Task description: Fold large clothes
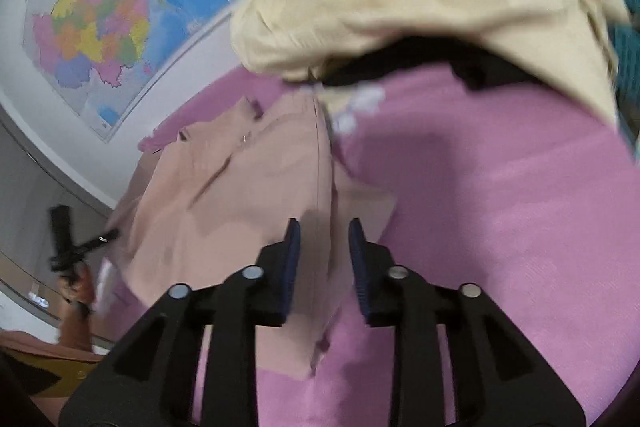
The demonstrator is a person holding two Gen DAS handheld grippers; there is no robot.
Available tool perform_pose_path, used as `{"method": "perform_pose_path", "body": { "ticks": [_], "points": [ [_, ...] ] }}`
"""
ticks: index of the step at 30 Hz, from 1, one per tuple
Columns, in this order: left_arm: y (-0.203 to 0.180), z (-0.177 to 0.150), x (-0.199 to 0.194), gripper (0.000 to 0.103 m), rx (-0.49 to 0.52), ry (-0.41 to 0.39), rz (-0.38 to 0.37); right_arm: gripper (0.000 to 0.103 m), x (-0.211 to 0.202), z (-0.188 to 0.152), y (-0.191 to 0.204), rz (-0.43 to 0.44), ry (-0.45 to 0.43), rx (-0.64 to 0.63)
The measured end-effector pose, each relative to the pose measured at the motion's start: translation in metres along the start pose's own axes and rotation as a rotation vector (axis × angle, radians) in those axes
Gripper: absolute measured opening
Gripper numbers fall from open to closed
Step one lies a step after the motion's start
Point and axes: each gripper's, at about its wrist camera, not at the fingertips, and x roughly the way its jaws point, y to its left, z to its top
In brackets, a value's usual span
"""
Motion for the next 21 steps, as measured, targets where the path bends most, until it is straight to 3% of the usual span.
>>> {"method": "perform_pose_path", "body": {
  "ticks": [1, 2, 3, 5, 7, 13, 14, 17, 19, 21],
  "points": [
    [-0.007, 0.006, -0.006, 0.057, 0.034, -0.031, 0.021, 0.050, -0.005, 0.005, 0.013, -0.032, -0.039, -0.052],
    [-0.013, 0.011, -0.012, 0.068, 0.065, -0.060, 0.033, 0.059, -0.005, 0.010, 0.026, -0.044, -0.061, -0.097],
    [-0.020, 0.019, -0.016, 0.069, 0.107, -0.092, 0.056, 0.069, -0.003, 0.015, 0.039, -0.035, -0.071, -0.143],
    [-0.036, 0.033, -0.012, 0.070, 0.190, -0.112, 0.103, 0.069, 0.011, 0.022, 0.056, -0.015, -0.056, -0.207],
    [-0.045, 0.045, 0.003, 0.070, 0.226, -0.094, 0.104, 0.070, 0.035, 0.027, 0.073, -0.015, -0.012, -0.250],
    [-0.048, 0.067, 0.061, 0.069, 0.192, 0.010, 0.115, 0.070, 0.102, 0.029, 0.106, -0.010, 0.113, -0.334],
    [-0.047, 0.068, 0.068, 0.064, 0.191, 0.024, 0.133, 0.070, 0.110, 0.028, 0.109, -0.002, 0.128, -0.338],
    [-0.045, 0.071, 0.087, 0.047, 0.194, 0.073, 0.187, 0.059, 0.123, 0.025, 0.114, 0.017, 0.152, -0.341],
    [-0.044, 0.073, 0.094, 0.039, 0.189, 0.088, 0.217, 0.024, 0.127, 0.026, 0.113, -0.009, 0.153, -0.338],
    [-0.040, 0.077, 0.095, 0.029, 0.185, 0.081, 0.234, 0.006, 0.128, 0.030, 0.111, 0.006, 0.151, -0.322]
  ]
}}
